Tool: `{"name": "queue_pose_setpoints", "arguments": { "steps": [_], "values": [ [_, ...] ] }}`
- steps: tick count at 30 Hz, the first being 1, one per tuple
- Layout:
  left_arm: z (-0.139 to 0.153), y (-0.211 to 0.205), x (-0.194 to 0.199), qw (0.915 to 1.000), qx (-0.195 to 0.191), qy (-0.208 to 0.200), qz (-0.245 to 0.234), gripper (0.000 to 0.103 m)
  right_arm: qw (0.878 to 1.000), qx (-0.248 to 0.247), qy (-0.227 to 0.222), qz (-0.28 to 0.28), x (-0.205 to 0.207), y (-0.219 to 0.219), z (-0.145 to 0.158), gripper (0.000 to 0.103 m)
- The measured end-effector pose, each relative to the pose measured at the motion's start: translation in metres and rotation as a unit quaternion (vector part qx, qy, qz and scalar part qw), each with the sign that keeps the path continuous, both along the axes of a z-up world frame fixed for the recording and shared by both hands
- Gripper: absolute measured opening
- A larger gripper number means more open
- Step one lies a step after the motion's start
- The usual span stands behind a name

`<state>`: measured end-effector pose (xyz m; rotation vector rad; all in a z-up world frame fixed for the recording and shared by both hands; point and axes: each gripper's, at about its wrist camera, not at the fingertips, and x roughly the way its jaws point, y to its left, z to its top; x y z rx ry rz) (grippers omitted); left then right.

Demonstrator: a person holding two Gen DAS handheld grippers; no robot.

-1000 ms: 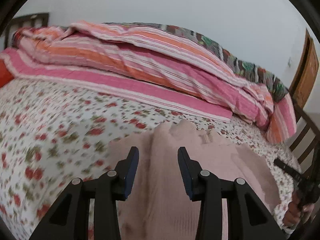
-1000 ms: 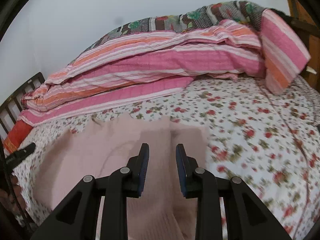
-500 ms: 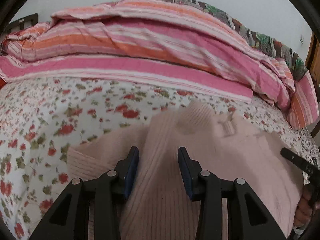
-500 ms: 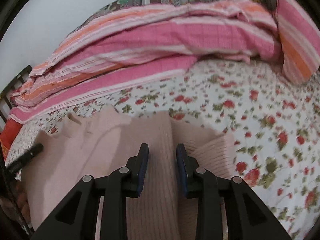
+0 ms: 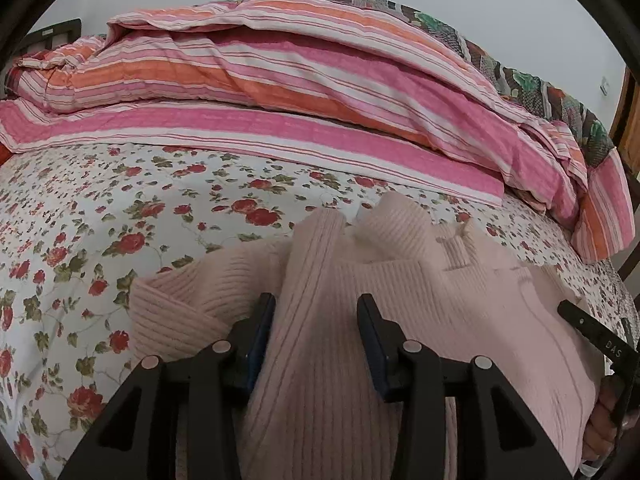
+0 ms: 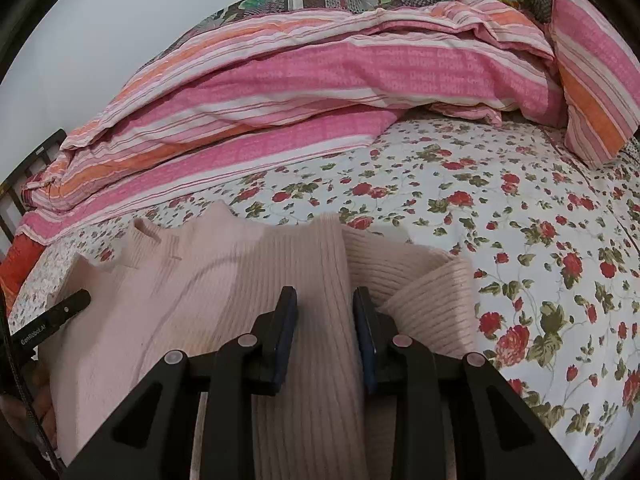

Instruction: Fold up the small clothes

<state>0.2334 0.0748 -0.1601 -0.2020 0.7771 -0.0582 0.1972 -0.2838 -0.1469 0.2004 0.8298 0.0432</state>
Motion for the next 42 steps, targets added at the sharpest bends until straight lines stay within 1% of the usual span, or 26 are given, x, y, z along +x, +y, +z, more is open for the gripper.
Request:
{"name": "queue_pose_setpoints", "arguments": {
  "steps": [5,10,42],
  "values": [
    [-0.0002,-0.0059,-0.0006,0.9998,0.021,-0.002,0.004,0.040,1.000,0.002,-0.002,-0.003,-0.0007,0.0002,-0.0002,0.029],
    [-0.0004,-0.0046,0.0002,0.9999,0.017,-0.001,0.004,0.040,1.000,-0.005,-0.004,-0.003,-0.0015,0.0016,-0.0003,0.029],
    [-0.0006,-0.0043,0.0003,0.9998,0.017,-0.001,0.004,0.041,1.000,-0.013,-0.006,-0.002,-0.0013,0.0018,-0.0001,0.029]
  ]
}}
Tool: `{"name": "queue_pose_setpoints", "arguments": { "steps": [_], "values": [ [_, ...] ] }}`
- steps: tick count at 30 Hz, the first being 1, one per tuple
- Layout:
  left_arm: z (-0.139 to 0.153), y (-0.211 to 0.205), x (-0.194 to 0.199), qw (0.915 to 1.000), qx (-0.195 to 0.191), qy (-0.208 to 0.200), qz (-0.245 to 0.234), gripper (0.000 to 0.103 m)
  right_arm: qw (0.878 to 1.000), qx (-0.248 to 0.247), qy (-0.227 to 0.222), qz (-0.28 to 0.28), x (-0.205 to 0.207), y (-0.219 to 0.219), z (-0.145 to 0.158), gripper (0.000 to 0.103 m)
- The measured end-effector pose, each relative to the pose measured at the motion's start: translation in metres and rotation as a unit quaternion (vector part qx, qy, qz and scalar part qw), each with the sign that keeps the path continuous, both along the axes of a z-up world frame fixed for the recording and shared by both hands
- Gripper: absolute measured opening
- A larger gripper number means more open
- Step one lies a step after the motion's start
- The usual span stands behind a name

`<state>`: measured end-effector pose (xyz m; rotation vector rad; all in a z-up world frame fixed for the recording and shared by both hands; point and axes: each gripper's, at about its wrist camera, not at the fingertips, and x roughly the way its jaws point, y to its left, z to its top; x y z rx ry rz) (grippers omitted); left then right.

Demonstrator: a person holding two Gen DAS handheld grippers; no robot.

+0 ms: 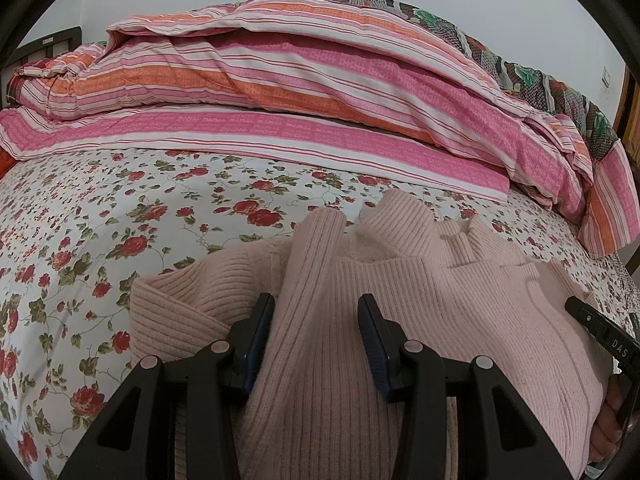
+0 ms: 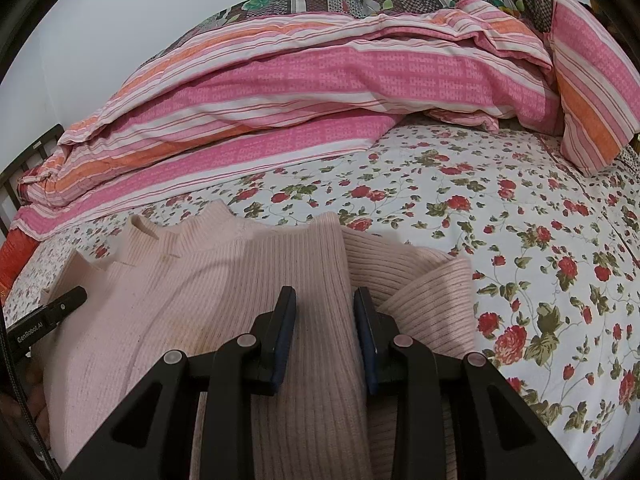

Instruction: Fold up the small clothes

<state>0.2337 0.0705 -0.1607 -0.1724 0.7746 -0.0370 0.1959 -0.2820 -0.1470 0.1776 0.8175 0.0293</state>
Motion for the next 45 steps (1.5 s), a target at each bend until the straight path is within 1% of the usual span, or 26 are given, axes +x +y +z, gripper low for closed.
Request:
{"name": "queue_pose_setpoints", "arguments": {
  "steps": [25,26,27,28,30,34,36,40,43,45],
  "values": [
    [0.000,-0.001,-0.001,1.0000,0.000,-0.003,0.001,0.041,1.000,-0.007,-0.002,0.000,0.000,0.000,0.000,0.029],
    [0.001,0.000,-0.001,1.0000,0.002,-0.007,0.004,0.032,1.000,-0.009,-0.004,0.000,0.000,0.000,0.001,0.028],
    [0.001,-0.001,-0.002,1.0000,0.002,-0.008,0.006,0.024,1.000,-0.011,-0.006,-0.001,-0.001,0.001,0.001,0.020],
    [0.001,-0.001,-0.002,0.9999,0.001,-0.008,0.007,0.012,1.000,-0.011,-0.009,0.001,-0.001,0.001,0.002,0.011],
    [0.002,0.002,-0.002,0.9998,-0.010,-0.009,0.011,0.008,1.000,-0.008,-0.016,0.000,-0.003,-0.001,0.004,0.007],
    [0.007,0.016,-0.007,0.9982,-0.046,-0.027,0.028,0.007,0.999,0.005,-0.038,-0.009,-0.005,-0.008,0.011,0.006],
    [0.007,0.020,-0.007,0.9976,-0.053,-0.029,0.033,0.007,0.999,0.006,-0.041,-0.011,-0.005,-0.009,0.012,0.006],
    [0.001,0.018,-0.001,0.9983,-0.046,-0.004,0.037,0.007,1.000,-0.006,-0.017,-0.012,0.001,-0.006,0.006,0.006],
    [0.001,0.016,0.000,0.9985,-0.042,0.001,0.034,0.010,1.000,0.005,-0.004,-0.012,0.003,-0.009,0.003,0.008],
    [0.001,0.016,-0.001,0.9986,-0.045,0.006,0.028,0.010,1.000,0.012,-0.004,-0.011,0.003,-0.011,0.003,0.008]
  ]
}}
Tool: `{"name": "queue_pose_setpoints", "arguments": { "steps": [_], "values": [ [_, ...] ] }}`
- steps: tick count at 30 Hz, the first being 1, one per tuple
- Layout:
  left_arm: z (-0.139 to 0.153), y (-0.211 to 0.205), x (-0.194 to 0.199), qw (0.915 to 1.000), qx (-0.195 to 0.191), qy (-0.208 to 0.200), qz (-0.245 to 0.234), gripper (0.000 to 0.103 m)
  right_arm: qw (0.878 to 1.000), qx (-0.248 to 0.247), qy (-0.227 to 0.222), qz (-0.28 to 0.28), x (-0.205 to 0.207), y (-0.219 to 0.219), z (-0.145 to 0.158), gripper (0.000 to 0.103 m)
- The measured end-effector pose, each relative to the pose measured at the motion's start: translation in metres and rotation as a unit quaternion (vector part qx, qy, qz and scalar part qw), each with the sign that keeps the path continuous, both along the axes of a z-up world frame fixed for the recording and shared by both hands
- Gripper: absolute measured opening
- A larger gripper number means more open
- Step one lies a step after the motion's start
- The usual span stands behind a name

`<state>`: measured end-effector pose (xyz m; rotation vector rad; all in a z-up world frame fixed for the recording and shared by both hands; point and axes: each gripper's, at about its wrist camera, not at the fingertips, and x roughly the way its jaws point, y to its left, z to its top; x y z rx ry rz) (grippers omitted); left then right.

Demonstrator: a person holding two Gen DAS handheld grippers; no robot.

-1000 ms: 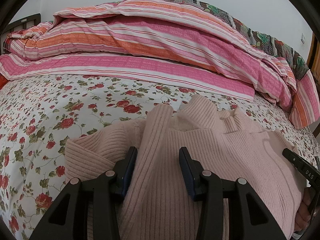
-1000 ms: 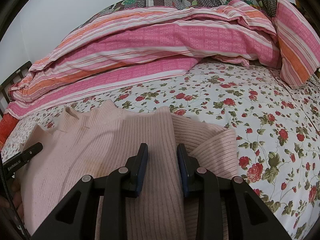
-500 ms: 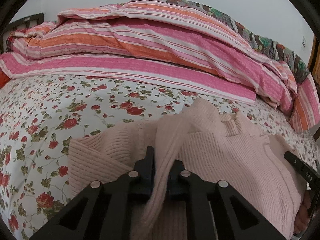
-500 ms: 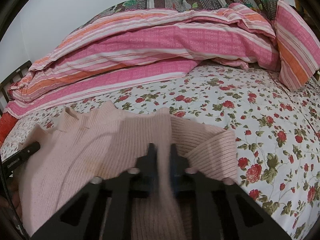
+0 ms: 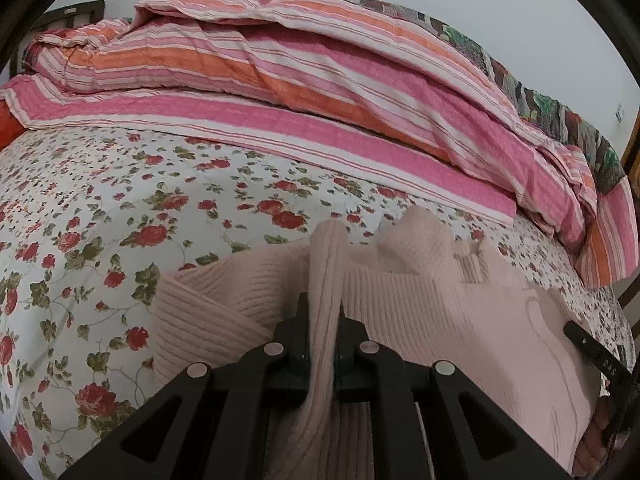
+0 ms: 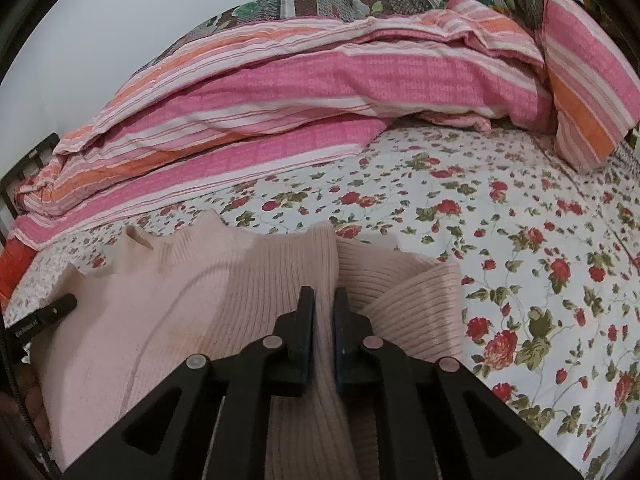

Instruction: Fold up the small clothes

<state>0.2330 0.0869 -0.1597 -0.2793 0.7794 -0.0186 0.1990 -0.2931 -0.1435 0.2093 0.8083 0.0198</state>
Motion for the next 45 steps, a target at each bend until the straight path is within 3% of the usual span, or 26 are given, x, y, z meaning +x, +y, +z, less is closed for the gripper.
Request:
{"name": "queue_pose_setpoints", "arguments": {
  "steps": [3,5,7,9,13,17,21,25,31,35,45],
  "values": [
    [0.002,0.001,-0.002,0.9999,-0.009,-0.002,-0.008,0.011,1.000,-0.010,-0.010,0.004,-0.004,0.004,0.007,0.012],
    [0.004,0.004,-0.004,0.9996,-0.022,-0.005,-0.015,0.020,0.999,-0.028,-0.024,0.009,-0.010,0.012,0.018,0.015],
    [0.006,0.006,-0.006,0.9991,-0.034,-0.006,-0.025,0.031,0.998,-0.048,-0.042,0.022,-0.017,0.023,0.032,0.027],
    [0.009,0.010,-0.009,0.9987,-0.042,-0.014,-0.026,0.032,0.996,-0.051,-0.056,0.039,-0.025,0.038,0.045,0.036],
    [0.016,0.022,-0.014,0.9986,-0.043,-0.022,-0.022,0.033,0.995,-0.022,-0.031,0.092,-0.030,0.075,0.045,0.036],
    [0.022,0.045,-0.017,0.9980,-0.057,-0.023,-0.015,0.033,0.992,-0.027,0.032,0.122,-0.017,0.122,0.018,0.037],
    [0.021,0.064,-0.018,0.9975,-0.066,-0.020,-0.012,0.033,0.988,-0.087,0.055,0.113,-0.003,0.152,0.009,0.037],
    [0.019,0.074,-0.017,0.9980,-0.059,-0.018,-0.006,0.033,0.987,-0.074,0.103,0.101,0.026,0.155,0.002,0.037],
    [0.015,0.088,-0.011,0.9964,-0.084,-0.008,-0.003,0.034,0.987,-0.068,0.119,0.085,0.057,0.155,-0.001,0.037],
    [0.019,0.082,-0.011,0.9964,-0.083,-0.013,-0.013,0.034,0.986,-0.075,0.116,0.091,0.045,0.158,0.005,0.037],
    [0.023,0.072,-0.025,0.9963,-0.077,-0.011,-0.037,0.038,0.984,-0.088,0.104,0.113,-0.033,0.165,0.030,0.037]
  ]
}}
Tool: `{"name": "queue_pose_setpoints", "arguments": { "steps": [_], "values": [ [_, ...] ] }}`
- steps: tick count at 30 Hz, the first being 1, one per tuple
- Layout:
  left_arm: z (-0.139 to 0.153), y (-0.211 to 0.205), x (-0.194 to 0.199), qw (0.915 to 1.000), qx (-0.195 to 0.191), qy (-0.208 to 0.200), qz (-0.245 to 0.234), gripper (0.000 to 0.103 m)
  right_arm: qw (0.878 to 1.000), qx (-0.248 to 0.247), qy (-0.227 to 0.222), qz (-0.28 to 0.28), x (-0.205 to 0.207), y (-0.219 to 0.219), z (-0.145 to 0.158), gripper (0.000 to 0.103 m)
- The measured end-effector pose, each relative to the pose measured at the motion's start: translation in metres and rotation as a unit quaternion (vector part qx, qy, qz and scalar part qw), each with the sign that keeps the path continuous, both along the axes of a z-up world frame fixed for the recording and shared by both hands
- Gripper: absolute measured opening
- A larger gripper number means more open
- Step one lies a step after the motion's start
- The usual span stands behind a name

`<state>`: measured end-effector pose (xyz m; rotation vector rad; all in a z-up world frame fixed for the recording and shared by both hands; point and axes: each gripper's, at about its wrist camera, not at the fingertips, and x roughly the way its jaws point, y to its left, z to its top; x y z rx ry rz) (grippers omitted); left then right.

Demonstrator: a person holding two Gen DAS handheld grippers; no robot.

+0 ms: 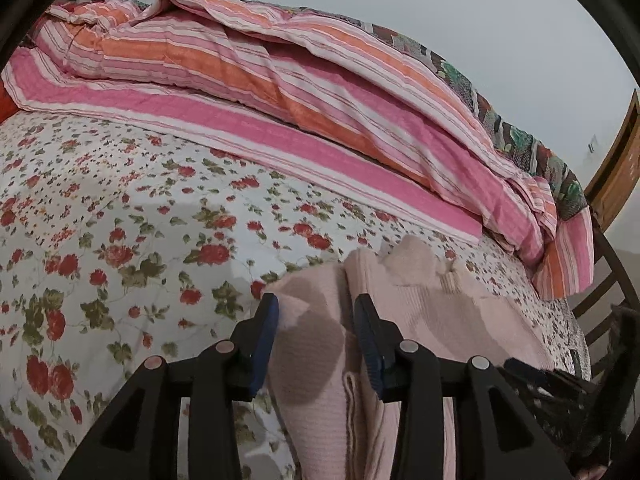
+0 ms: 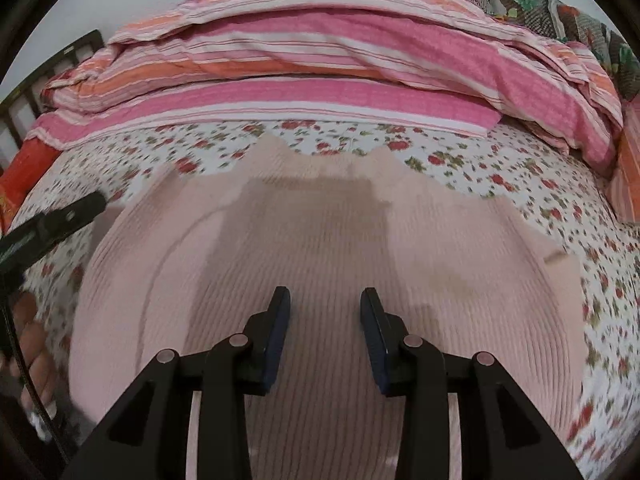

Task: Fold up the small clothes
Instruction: 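Open both grippers and pull them back from the folded sweater, then grasp the folded sweater edge with the left gripper and lift it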

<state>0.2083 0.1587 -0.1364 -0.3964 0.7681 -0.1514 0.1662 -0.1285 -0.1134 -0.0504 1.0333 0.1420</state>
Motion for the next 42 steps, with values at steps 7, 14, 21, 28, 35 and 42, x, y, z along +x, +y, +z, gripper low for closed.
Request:
{"name": "queue_pose_setpoints", "arguments": {
  "steps": [7,14,21,28,35,42],
  "values": [
    [-0.017,-0.004,-0.039,0.9995,-0.025,0.006,-0.019,0.039,1.000,-0.011,-0.026,0.013,-0.048,0.001,0.000,0.037],
    [-0.034,-0.004,-0.083,0.9975,-0.055,0.023,-0.039,0.042,0.999,-0.009,-0.036,0.035,-0.084,0.000,-0.006,0.037],
    [-0.040,-0.011,-0.104,0.9941,-0.085,0.029,-0.061,0.046,0.998,0.016,-0.032,0.045,-0.107,-0.015,-0.012,0.037],
    [-0.027,-0.009,-0.113,0.9943,-0.101,0.010,-0.032,0.046,0.998,0.036,-0.037,0.044,-0.122,-0.035,-0.007,0.037],
    [0.002,-0.030,-0.116,0.9959,-0.075,-0.023,-0.046,0.047,0.997,0.054,-0.040,0.048,-0.124,-0.044,-0.006,0.036],
    [-0.014,-0.030,-0.092,0.9997,0.005,0.020,0.013,0.047,0.996,0.054,-0.051,0.039,-0.123,-0.057,0.002,0.036]
  ]
}}
